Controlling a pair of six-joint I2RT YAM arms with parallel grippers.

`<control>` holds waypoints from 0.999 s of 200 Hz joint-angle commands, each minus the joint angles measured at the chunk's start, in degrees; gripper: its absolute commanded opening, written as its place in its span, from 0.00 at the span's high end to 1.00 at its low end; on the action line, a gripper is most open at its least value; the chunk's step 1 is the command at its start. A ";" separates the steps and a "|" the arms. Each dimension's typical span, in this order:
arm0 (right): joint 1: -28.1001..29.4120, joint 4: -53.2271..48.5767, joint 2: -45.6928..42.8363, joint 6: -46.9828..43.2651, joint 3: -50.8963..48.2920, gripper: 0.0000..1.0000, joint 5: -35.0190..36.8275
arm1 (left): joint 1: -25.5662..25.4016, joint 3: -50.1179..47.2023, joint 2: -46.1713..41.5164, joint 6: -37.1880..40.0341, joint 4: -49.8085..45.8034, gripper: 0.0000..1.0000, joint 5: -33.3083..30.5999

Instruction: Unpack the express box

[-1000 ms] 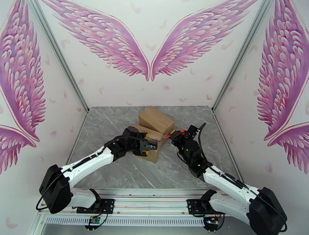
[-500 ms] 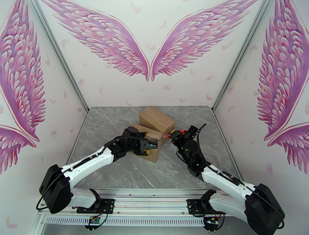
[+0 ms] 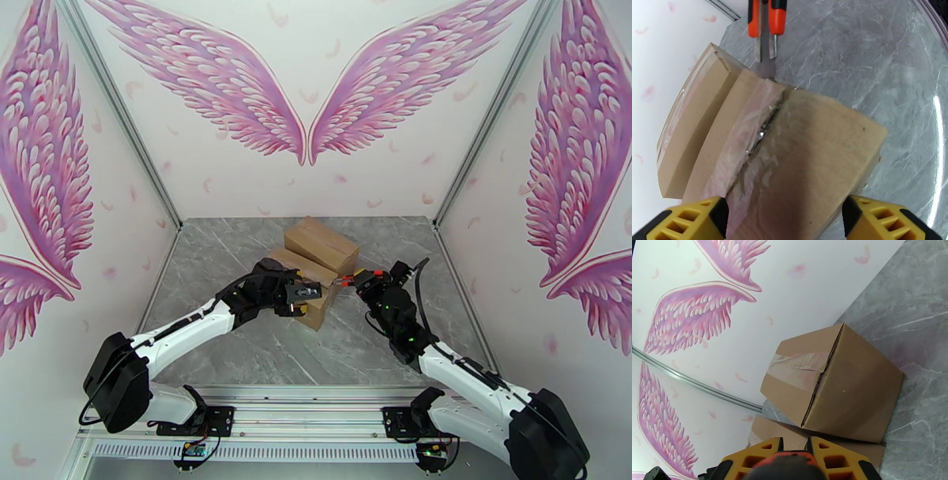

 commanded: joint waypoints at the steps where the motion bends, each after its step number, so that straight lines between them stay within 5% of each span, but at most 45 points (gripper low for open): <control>1: 0.38 -5.29 0.17 3.60 -1.26 1.00 -10.61 | 0.66 -0.35 0.51 -2.22 5.18 0.20 -0.55; 126: -2.47 -1.71 9.44 11.85 3.21 1.00 -20.69 | -3.76 5.96 5.80 6.93 2.26 0.18 -3.33; 200: -3.56 1.86 13.06 15.64 4.88 1.00 -25.67 | -1.98 10.07 8.58 3.25 0.50 0.18 -3.54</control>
